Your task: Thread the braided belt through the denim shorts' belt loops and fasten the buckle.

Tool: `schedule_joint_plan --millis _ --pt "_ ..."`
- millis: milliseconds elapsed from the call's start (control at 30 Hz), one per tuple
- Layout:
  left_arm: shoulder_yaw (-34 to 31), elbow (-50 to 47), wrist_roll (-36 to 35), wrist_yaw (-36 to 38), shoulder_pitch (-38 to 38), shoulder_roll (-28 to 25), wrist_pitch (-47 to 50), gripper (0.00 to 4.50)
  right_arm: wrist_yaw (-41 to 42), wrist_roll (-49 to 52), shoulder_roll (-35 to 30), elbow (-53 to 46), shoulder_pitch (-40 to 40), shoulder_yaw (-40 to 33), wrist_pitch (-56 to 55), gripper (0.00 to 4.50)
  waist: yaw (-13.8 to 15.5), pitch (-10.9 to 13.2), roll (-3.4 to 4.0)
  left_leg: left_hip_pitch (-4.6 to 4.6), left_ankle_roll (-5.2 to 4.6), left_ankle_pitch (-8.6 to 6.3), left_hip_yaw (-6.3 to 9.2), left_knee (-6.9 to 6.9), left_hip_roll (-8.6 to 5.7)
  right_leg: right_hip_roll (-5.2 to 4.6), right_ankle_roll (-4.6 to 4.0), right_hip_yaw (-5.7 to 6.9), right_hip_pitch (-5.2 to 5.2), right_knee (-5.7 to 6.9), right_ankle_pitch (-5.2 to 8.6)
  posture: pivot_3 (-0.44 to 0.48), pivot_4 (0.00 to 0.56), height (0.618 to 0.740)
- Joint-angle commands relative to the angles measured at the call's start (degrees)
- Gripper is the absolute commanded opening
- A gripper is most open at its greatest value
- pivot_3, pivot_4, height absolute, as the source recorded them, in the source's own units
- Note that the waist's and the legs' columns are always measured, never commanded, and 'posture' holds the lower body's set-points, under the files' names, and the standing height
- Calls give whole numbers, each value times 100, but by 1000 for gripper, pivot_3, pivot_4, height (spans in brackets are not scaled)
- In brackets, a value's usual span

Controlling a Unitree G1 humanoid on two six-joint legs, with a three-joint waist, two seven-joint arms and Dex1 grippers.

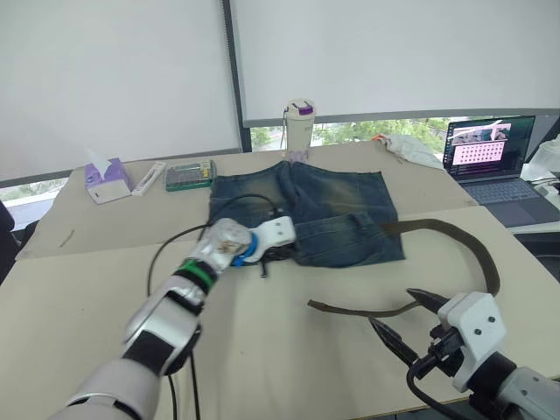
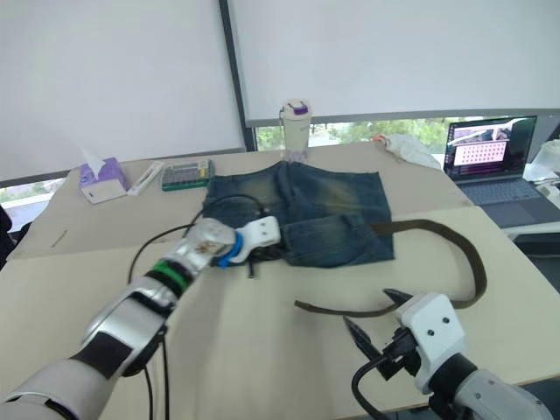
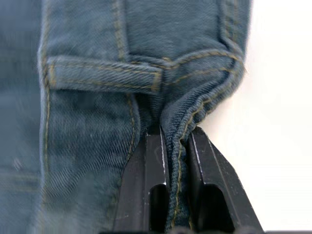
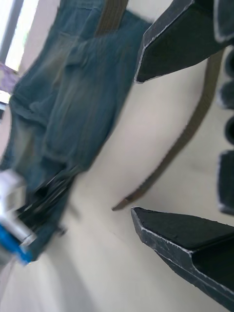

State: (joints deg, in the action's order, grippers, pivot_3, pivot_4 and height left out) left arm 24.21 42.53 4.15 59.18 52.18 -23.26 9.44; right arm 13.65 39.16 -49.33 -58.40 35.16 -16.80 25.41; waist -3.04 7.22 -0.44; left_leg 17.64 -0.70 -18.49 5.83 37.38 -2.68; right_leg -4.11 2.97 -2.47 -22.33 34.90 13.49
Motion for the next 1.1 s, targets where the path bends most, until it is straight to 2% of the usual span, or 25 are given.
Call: schedule_joint_plan --millis 33,100,167,233,300,400,567,700,800,967,1067,1100 --pt "-269 -2349 -527 827 -1262 -963 1930 14 621 201 -141 -160 271 -150 -406 4500 -28 -5 7 -13 0 0 -2 -16 12 -5 -15 -6 2 8 9 0 150 740" --pt "-451 -3974 -974 811 -1926 -1309 3088 14 823 228 -165 -160 426 -309 -423 4500 14 -8 13 -20 -3 -3 -4 -32 24 -3 -24 -3 2 10 16 0 150 740" --pt "-515 -5006 -1209 560 -2297 -1351 3854 14 908 216 -153 -160 444 -450 -303 4500 93 -8 13 -20 -2 -3 -1 -31 27 -4 -26 1 3 9 18 0 150 740" --pt "-450 -5631 -1354 329 -2470 -1229 4361 14 1022 88 -199 -160 396 -516 -124 4500 251 -1 0 -18 0 -3 9 -24 5 -27 -21 6 10 7 21 0 150 740" --pt "-293 -5635 -1129 -118 -2472 -942 4266 14 943 -176 -418 -56 167 -385 298 4500 363 -1 0 -20 4 0 27 -2 -16 -34 15 5 8 4 40 0 150 740" --pt "-65 -5045 -564 -603 -2352 -836 3336 14 1156 -303 -717 207 -326 -163 637 4500 432 -1 -1 -1 4 0 43 37 -34 -41 22 5 13 4 35 0 150 740" --pt "138 -3371 111 -692 -2065 -1153 670 14 1644 -667 -1313 1048 -1387 410 1189 4500 425 -2 1 9 12 5 42 39 -39 -43 20 2 17 4 34 0 150 740" --pt "9 -2453 -65 -220 -1866 -1195 -901 14 2193 -785 -1550 1513 -2053 842 1330 4500 375 -6 11 40 16 8 46 37 -33 -39 -19 7 3 4 11 0 150 740" --pt "-104 -2470 -257 63 -1961 -1156 -1092 14 2452 -1057 -1581 1844 -2362 1237 1310 4500 344 -6 10 42 22 11 47 37 -30 -38 -19 9 -5 4 11 0 150 740" --pt "-219 -2571 -233 73 -2142 -1013 -1271 0 2774 -1566 -1470 2448 -2906 1940 1240 2993 336 -6 11 33 21 11 46 41 -37 -43 -20 9 -15 2 10 0 150 740" --pt "-562 -2771 -704 250 -2224 -909 -779 0 2799 -2027 -1290 2838 -3418 2307 1087 1993 336 -6 12 31 21 11 47 41 -35 -40 -20 10 -14 3 10 0 150 740" --pt "-717 -2915 -959 371 -2272 -913 -514 499 2814 -2087 -1222 2912 -3530 2349 1084 1582 332 -7 14 31 21 11 47 41 -36 -40 -20 10 -17 4 9 0 150 740"
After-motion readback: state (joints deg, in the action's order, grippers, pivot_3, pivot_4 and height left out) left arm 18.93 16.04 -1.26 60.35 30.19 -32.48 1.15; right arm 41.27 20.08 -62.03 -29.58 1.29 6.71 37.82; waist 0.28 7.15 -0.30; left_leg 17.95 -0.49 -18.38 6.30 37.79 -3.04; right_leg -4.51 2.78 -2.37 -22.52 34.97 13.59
